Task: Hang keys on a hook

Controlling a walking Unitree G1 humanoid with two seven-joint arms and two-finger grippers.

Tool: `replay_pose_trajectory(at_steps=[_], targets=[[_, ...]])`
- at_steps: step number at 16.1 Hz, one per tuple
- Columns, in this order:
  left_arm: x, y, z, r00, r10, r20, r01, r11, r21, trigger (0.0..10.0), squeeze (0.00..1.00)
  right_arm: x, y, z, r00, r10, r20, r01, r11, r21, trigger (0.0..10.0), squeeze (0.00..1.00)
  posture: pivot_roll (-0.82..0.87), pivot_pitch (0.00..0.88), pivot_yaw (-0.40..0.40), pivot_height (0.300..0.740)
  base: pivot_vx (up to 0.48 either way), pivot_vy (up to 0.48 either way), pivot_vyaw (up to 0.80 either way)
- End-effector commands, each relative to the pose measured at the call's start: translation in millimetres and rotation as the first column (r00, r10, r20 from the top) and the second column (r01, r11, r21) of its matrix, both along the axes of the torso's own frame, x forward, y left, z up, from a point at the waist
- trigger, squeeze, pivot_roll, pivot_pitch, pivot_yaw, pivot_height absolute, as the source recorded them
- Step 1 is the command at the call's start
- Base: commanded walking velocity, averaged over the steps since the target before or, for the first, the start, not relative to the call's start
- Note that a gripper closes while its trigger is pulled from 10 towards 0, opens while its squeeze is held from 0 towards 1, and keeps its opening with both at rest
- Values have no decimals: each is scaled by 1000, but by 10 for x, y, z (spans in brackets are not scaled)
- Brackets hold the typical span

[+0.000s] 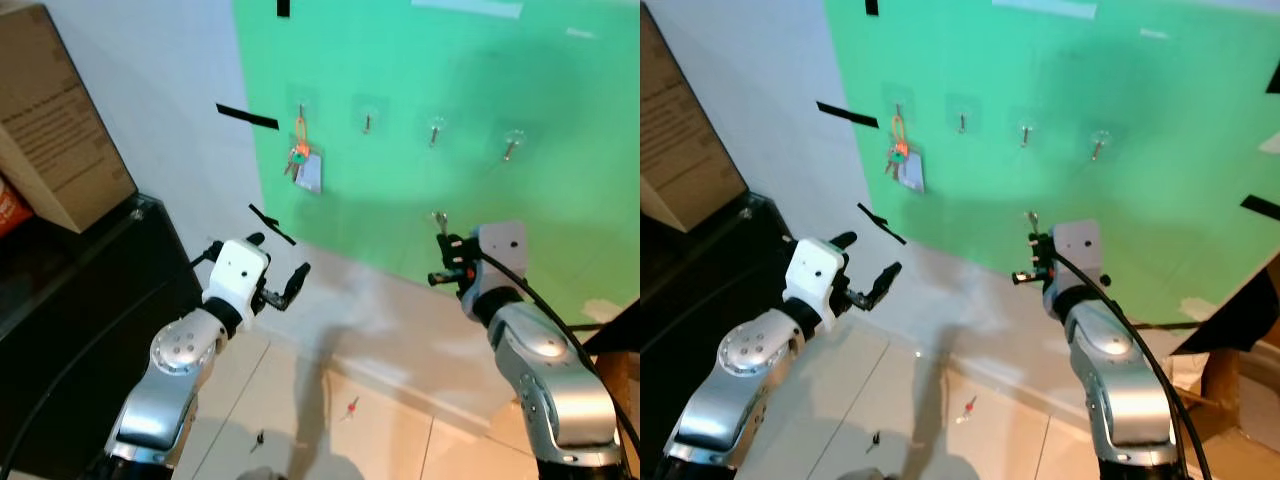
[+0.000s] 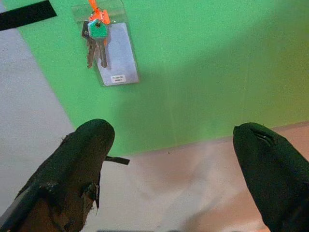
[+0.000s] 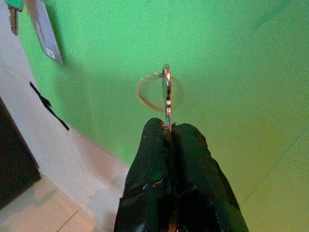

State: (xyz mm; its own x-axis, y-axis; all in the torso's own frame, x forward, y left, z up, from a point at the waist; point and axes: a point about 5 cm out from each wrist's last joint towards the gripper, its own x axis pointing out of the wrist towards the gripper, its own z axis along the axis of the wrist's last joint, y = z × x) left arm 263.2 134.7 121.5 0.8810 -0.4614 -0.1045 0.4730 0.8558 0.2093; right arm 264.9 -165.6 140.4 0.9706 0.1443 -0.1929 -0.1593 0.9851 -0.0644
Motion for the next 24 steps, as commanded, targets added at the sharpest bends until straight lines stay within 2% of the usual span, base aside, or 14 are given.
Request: replay_pose_trajectory(at_steps=[1,2,6,9,13,18,24], targets=[[5,16,40,1000,-5,7,5,1000,4,10000,0,57,59,72,999,30,37,-30,1000,3,10000,0,-41,0,27,740,0,0,0],[6,22,42,1000,-5,7,5,1000,5,10000,0,70,71,80,999,35,41,-35,999,3,10000,0,-39,0,27,740,0,0,0],[11,44,86,999,-30,15,29,999,19,10000,0,338,236,269,990,79,121,-81,997,18,10000,0,-23,0,31,740,0,0,0],[-30,-22,128,993,-121,6,121,993,6,10000,0,533,302,454,979,80,188,-88,996,34,10000,0,-15,0,32,740,0,0,0],[-104,-80,111,979,-202,-30,202,979,-5,10000,0,698,320,589,969,69,238,-81,996,38,10000,0,-9,0,31,740,0,0,0],[-126,-65,126,976,-214,-37,214,977,-9,10000,0,774,202,628,965,-11,261,-3,999,54,10000,0,-4,0,33,740,0,0,0],[-121,-70,134,973,-228,-38,228,974,-8,10000,0,818,180,593,967,-18,255,2,998,62,10000,0,-1,0,38,740,0,0,0]])
